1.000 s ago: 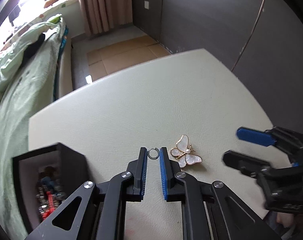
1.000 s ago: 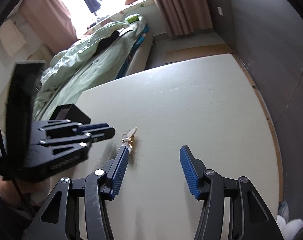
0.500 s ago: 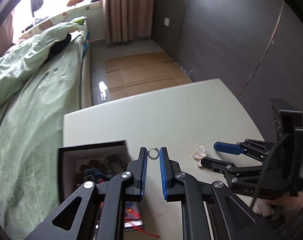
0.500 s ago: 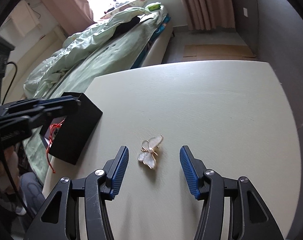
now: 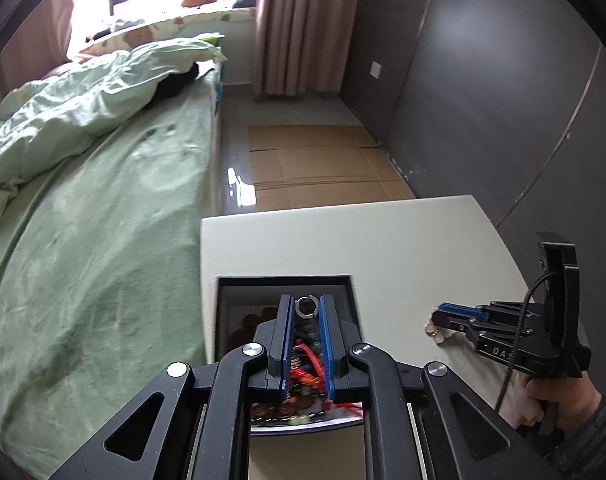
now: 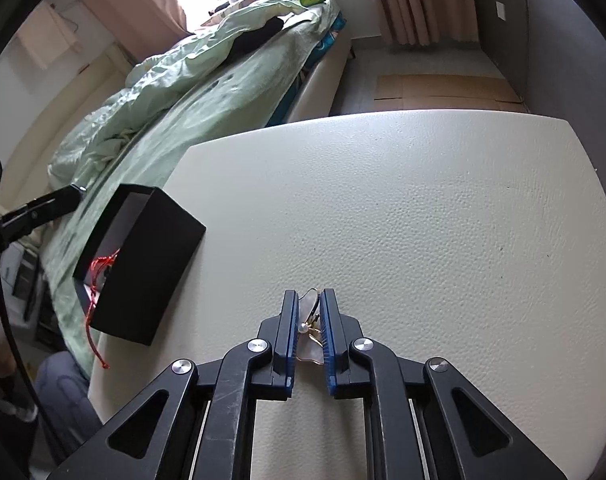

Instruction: Organize jewelry

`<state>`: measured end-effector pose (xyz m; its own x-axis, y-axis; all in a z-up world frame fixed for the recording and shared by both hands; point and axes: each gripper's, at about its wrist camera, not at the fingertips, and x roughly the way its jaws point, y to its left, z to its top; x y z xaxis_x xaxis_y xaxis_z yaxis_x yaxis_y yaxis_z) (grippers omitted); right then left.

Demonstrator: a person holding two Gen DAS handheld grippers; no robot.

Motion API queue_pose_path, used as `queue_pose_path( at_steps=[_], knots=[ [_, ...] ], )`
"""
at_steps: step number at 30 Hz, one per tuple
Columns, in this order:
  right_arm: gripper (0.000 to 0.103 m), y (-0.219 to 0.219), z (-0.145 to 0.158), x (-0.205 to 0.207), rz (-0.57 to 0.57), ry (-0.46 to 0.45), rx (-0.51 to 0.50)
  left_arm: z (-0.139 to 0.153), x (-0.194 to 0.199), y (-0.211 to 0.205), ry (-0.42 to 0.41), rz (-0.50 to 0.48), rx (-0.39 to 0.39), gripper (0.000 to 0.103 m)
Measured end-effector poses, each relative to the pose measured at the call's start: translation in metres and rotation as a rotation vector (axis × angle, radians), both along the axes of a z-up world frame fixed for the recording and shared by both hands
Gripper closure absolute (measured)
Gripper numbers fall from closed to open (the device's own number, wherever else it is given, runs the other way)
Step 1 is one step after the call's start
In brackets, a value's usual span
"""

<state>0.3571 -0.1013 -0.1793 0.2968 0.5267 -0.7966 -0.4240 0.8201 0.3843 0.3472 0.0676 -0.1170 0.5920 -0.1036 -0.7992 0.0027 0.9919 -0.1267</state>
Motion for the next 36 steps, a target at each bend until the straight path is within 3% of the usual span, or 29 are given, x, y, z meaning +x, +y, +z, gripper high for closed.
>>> queue_pose_path(
  at_steps=[5,13,18,19,20,22,31,33,35,36],
  knots=[
    [0.097,0.002,0.007,-0.001,0.001,0.016,0.047,-0.004,-0.005,0.012,0.004,0.017,-0.013,0.090],
    [0.099,0.007,0.029,-0.006,0.019,-0.011,0.081,-0.018,-0.007,0.023,0.022,0.024,-0.045,0.090],
    [0.097,0.017,0.032,-0.008,0.029,-0.025,-0.052,-0.021,-0.009,0.024,0.019,0.022,-0.057,0.090],
    [0.082,0.020,0.030,-0.010,0.041,-0.011,-0.069,-0.021,-0.010,0.025,0.018,0.023,-0.060,0.090],
    [0.058,0.023,0.027,-0.012,0.051,-0.003,-0.103,-0.021,-0.010,0.026,0.016,0.025,-0.062,0.090],
    [0.046,0.025,0.027,-0.018,0.045,-0.053,-0.145,-0.021,-0.010,0.030,0.013,0.032,-0.069,0.090],
    [0.049,0.038,0.009,-0.027,0.077,-0.088,-0.245,-0.032,-0.006,0.031,0.052,0.014,-0.094,0.090],
    [0.056,0.043,0.009,-0.031,0.096,-0.106,-0.270,-0.035,-0.004,0.033,0.067,0.015,-0.123,0.090],
    [0.073,0.046,0.010,-0.034,0.106,-0.125,-0.306,-0.037,-0.005,0.036,0.077,0.023,-0.148,0.089],
    [0.073,0.046,0.011,-0.035,0.111,-0.124,-0.311,-0.038,-0.006,0.039,0.080,0.032,-0.158,0.089]
  ],
)
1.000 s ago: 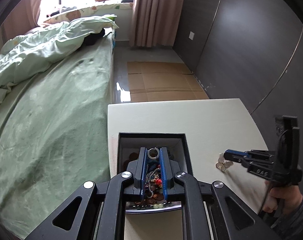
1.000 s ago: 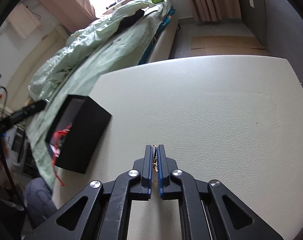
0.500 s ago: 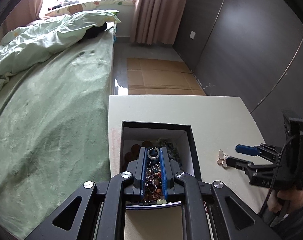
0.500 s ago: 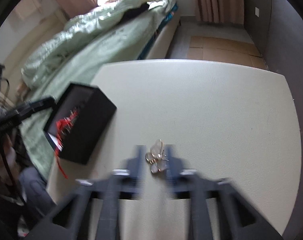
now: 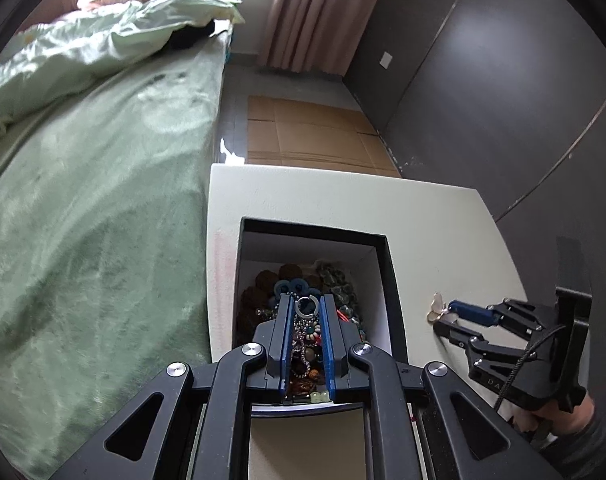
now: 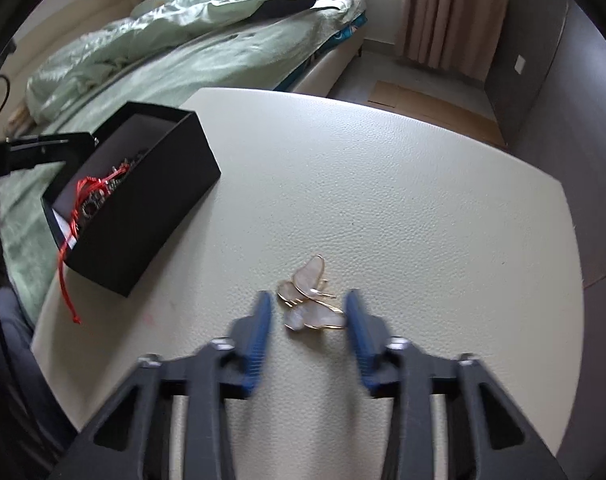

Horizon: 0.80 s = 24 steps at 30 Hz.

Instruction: Organize jewelry

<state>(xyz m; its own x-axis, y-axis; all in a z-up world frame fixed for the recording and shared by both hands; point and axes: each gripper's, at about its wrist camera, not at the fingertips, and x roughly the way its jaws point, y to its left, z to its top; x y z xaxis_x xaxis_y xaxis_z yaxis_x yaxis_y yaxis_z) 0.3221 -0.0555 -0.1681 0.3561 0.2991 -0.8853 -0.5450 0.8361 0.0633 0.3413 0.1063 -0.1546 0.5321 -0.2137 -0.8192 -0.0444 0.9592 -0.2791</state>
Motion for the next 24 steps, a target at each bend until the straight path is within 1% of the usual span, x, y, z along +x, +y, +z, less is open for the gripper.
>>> queue_pose_path(
  at_steps=[2,5,9,10,11,16,22,24],
  knots=[
    [0.074,-0.003,0.001,0.000,0.012,0.017,0.017,0.000,-0.002,0.003,-0.001,0.010,-0.001,0.089],
    [0.074,-0.004,0.001,-0.004,0.024,0.017,0.012,0.002,-0.007,0.009,-0.007,0.026,-0.010,0.089],
    [0.074,-0.004,0.006,-0.010,0.030,0.014,0.031,0.006,-0.012,0.013,-0.021,0.037,-0.014,0.089],
    [0.087,-0.002,0.007,-0.010,0.031,0.011,0.033,0.007,-0.013,0.014,-0.023,0.039,-0.015,0.089],
    [0.093,0.000,0.010,-0.010,0.035,0.010,0.035,0.008,-0.013,0.014,-0.025,0.040,-0.015,0.089],
    [0.098,0.005,0.025,-0.008,0.053,-0.001,0.054,0.010,-0.017,0.016,-0.031,0.041,-0.021,0.089],
    [0.099,0.011,0.041,-0.008,0.071,-0.005,0.084,0.009,-0.020,0.020,-0.033,0.047,-0.034,0.089],
    [0.099,0.013,0.044,-0.006,0.064,-0.012,0.065,0.009,-0.020,0.021,-0.033,0.048,-0.039,0.089]
  ],
)
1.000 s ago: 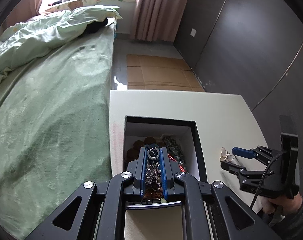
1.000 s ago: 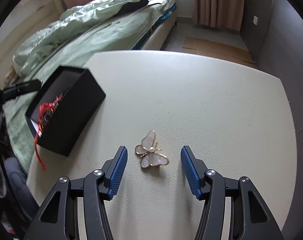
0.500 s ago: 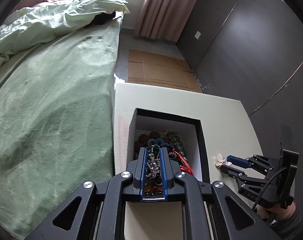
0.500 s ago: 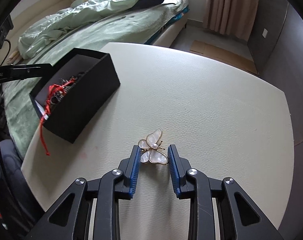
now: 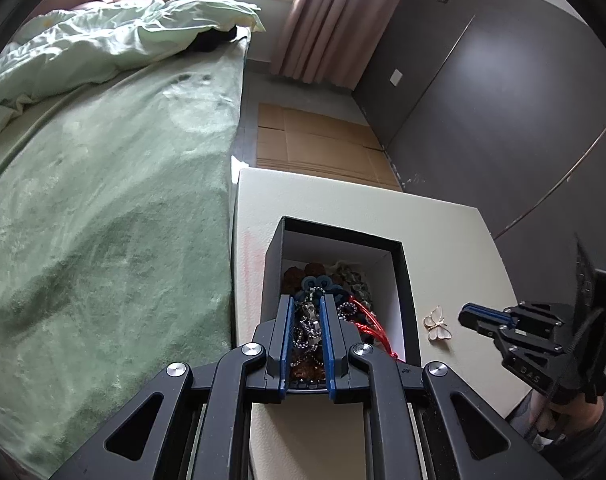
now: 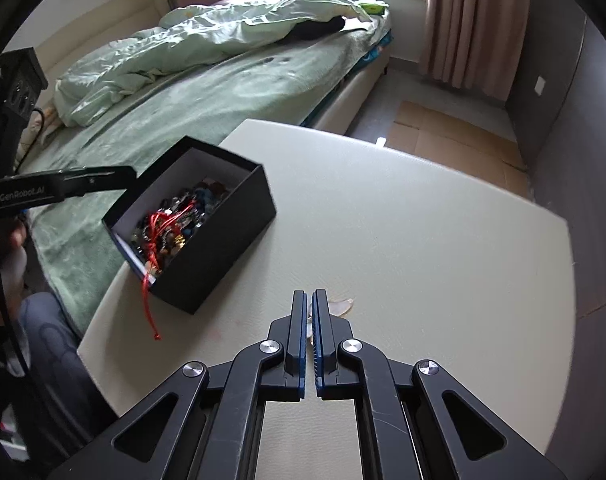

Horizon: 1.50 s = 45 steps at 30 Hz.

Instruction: Organize jewelry

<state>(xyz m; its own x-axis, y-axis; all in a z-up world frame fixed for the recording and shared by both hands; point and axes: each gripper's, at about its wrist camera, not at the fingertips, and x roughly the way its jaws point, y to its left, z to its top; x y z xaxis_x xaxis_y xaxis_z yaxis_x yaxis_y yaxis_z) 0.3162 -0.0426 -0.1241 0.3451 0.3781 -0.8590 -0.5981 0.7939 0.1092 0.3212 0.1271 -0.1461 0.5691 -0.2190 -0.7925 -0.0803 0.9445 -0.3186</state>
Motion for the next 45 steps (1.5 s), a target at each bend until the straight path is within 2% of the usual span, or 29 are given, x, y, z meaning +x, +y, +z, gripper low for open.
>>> queue_pose_path(
  at_steps=[1,2,3,4,5,10,12,14,18,19,20,21,29,35,40,42,44,45],
  knots=[
    [0.098,0.001,-0.003,0.003,-0.006,0.022,-0.009,0.000,0.000,0.000,-0.001,-0.001,-0.002,0.089],
    [0.090,0.001,-0.007,0.006,-0.015,0.037,-0.027,0.000,-0.001,0.000,-0.001,-0.002,-0.003,0.089],
    [0.079,0.001,-0.011,0.008,-0.026,0.046,-0.050,0.000,-0.001,0.000,-0.002,-0.003,-0.004,0.089],
    [0.057,0.002,-0.016,0.009,-0.037,0.050,-0.072,0.000,-0.002,0.000,-0.003,-0.004,-0.006,0.089],
    [0.050,0.001,-0.021,0.008,-0.047,0.047,-0.079,0.000,-0.002,0.001,-0.004,-0.005,-0.007,0.089],
    [0.050,-0.001,-0.043,0.013,-0.066,0.100,-0.053,-0.002,-0.004,0.001,0.000,-0.010,-0.008,0.089],
    [0.054,0.003,-0.045,0.010,-0.050,0.075,-0.064,-0.004,-0.003,0.000,0.012,-0.017,-0.011,0.089],
    [0.075,0.010,-0.045,0.008,-0.028,0.053,-0.096,-0.006,-0.003,0.000,0.019,-0.022,-0.020,0.087],
    [0.082,0.010,-0.041,0.010,-0.021,0.068,-0.089,-0.003,-0.009,0.004,0.002,-0.023,-0.065,0.069],
    [0.087,0.009,-0.040,0.010,-0.022,0.063,-0.087,0.000,-0.012,0.004,-0.006,-0.014,-0.054,0.057],
    [0.090,0.008,-0.037,0.010,-0.025,0.065,-0.076,0.002,-0.014,0.005,-0.016,-0.007,-0.045,0.052],
    [0.090,0.006,-0.035,0.010,-0.026,0.069,-0.066,0.005,-0.018,0.007,-0.034,0.003,-0.046,0.046],
    [0.090,0.010,-0.013,0.006,-0.021,0.058,-0.010,0.023,-0.030,0.012,-0.077,0.011,-0.051,0.045],
    [0.090,0.019,0.033,0.009,-0.010,0.011,0.082,0.027,-0.036,0.016,-0.085,0.022,-0.050,0.045],
    [0.090,0.049,0.062,0.008,0.035,0.017,0.172,0.029,-0.040,0.021,-0.086,0.033,-0.060,0.044],
    [0.086,0.059,0.065,0.010,0.027,0.040,0.196,0.031,-0.042,0.023,-0.089,0.037,-0.058,0.038],
    [0.050,0.065,0.068,0.011,0.014,0.054,0.213,0.035,-0.044,0.023,-0.099,0.037,-0.056,0.030],
    [0.045,0.065,0.070,0.010,0.004,0.042,0.216,0.038,-0.046,0.023,-0.108,0.035,-0.051,0.027]
  ],
)
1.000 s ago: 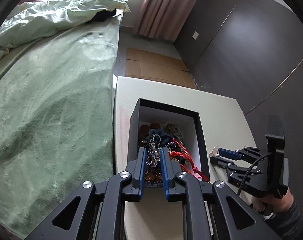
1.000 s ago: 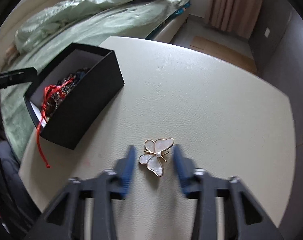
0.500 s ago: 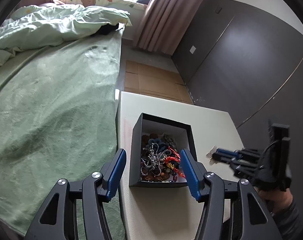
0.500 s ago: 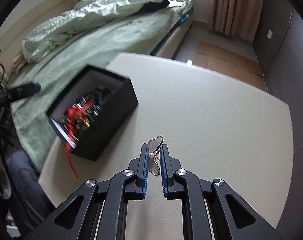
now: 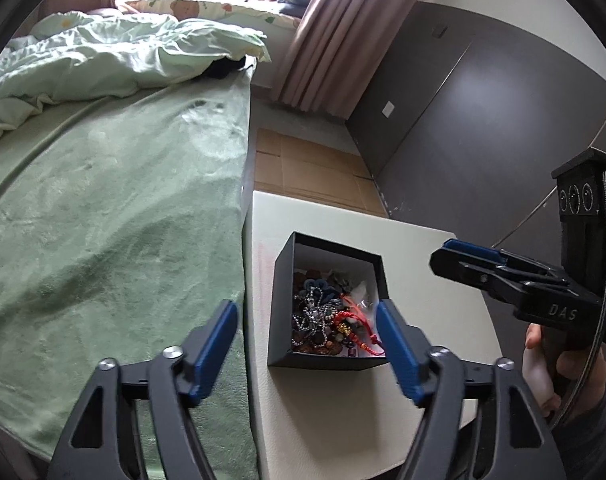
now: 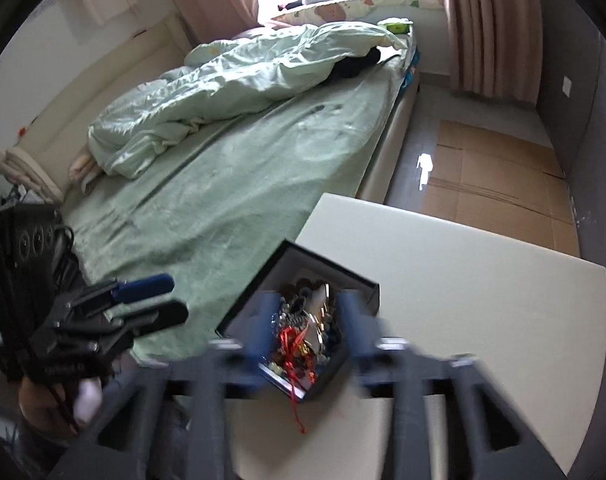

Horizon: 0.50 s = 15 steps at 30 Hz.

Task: Organize jewelry
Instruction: 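Carry the butterfly brooch into the black box and open the right gripper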

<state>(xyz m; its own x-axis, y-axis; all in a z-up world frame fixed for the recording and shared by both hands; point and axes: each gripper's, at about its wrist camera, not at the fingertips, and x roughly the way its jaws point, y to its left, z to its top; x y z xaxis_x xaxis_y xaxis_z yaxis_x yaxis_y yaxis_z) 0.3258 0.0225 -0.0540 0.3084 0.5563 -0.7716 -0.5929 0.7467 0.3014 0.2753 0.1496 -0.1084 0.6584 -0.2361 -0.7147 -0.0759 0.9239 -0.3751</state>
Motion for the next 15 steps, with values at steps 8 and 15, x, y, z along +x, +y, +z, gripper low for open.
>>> queue_pose_path(
  at_steps=[8,15],
  knots=[
    [0.042,-0.037,0.015,-0.015,-0.069,-0.027,0.009,0.014,-0.008,-0.016,-0.033,-0.023,0.022,0.021],
    [0.030,-0.075,0.031,-0.045,-0.113,-0.061,0.006,0.028,-0.023,-0.041,-0.065,-0.054,0.040,0.015]
  ],
)
